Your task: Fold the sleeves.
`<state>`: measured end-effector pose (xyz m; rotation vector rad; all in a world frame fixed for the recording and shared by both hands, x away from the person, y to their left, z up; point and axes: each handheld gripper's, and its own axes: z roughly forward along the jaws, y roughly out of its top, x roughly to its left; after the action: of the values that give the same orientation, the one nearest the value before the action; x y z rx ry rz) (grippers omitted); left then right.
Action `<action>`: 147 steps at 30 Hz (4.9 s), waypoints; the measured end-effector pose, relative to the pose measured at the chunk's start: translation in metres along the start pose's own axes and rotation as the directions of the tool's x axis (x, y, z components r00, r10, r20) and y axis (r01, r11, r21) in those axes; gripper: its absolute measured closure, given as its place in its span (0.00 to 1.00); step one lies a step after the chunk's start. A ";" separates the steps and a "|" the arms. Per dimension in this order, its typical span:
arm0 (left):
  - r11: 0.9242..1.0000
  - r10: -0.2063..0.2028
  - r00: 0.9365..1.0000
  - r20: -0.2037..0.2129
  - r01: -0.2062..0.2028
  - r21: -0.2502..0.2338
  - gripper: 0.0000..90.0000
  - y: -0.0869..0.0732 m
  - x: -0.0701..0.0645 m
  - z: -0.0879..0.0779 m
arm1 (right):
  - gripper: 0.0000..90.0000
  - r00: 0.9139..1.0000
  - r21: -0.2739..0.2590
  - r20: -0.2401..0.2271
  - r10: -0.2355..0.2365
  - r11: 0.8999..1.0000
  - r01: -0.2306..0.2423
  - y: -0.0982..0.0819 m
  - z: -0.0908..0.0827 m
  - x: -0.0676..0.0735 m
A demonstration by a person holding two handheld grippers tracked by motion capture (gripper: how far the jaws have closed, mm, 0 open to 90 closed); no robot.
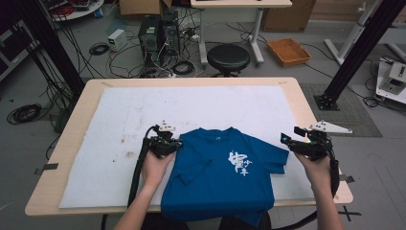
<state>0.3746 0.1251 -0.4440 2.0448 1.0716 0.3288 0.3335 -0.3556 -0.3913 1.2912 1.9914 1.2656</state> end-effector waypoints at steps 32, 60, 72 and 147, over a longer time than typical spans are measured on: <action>0.962 -0.105 0.994 0.006 0.103 -0.251 0.53 -0.030 0.051 -0.088 | 0.61 0.981 0.182 0.060 0.186 0.964 -0.194 -0.038 0.004 -0.032; 0.950 -0.134 0.987 0.094 0.155 -0.272 0.52 -0.045 0.068 -0.102 | 1.00 0.988 0.203 -0.054 -0.148 0.967 0.156 0.024 0.036 0.107; 0.954 -0.124 0.986 0.110 0.149 -0.260 0.51 -0.044 0.065 -0.097 | 0.83 0.968 0.181 -0.161 -0.194 0.958 0.222 0.024 0.068 0.149; 0.951 0.010 0.986 0.167 0.043 -0.307 0.40 -0.024 0.032 -0.083 | 0.33 0.980 0.047 -0.193 -0.042 0.998 0.052 0.005 0.036 0.072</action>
<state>0.3351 0.2018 -0.4110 1.7481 0.8740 0.2921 0.3301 -0.2753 -0.3967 1.1765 2.1873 1.3700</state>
